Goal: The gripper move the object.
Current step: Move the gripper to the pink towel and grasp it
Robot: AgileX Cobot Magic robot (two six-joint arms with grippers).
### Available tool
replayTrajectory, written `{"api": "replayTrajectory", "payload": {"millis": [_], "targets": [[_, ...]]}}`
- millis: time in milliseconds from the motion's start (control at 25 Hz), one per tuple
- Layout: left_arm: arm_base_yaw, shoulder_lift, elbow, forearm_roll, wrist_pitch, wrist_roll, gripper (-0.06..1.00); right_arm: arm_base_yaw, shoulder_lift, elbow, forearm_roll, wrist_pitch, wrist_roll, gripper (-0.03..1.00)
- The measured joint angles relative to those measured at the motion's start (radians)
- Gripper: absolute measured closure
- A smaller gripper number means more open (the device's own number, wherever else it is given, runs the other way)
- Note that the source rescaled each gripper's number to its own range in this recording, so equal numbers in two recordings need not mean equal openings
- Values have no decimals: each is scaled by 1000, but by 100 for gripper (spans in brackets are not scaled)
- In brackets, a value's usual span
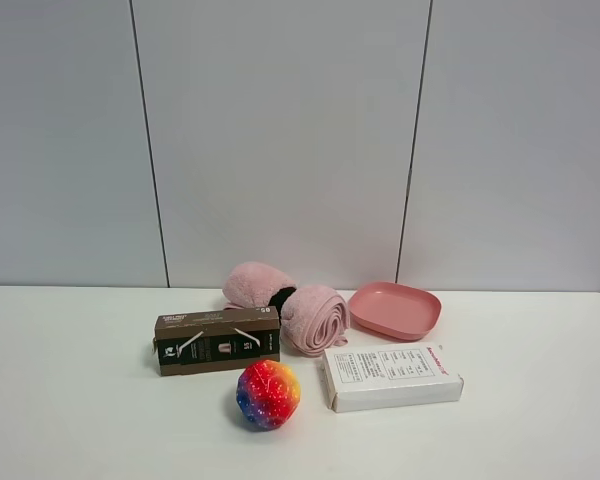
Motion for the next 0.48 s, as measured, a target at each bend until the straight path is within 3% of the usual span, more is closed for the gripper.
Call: {"api": "replayTrajectory", "payload": {"millis": [40,480], "targets": [[0,0,0,0,0,0,-6,0,0,0,0,0,0,11],[0,0,0,0,0,0,-6,0,0,0,0,0,0,11]]}}
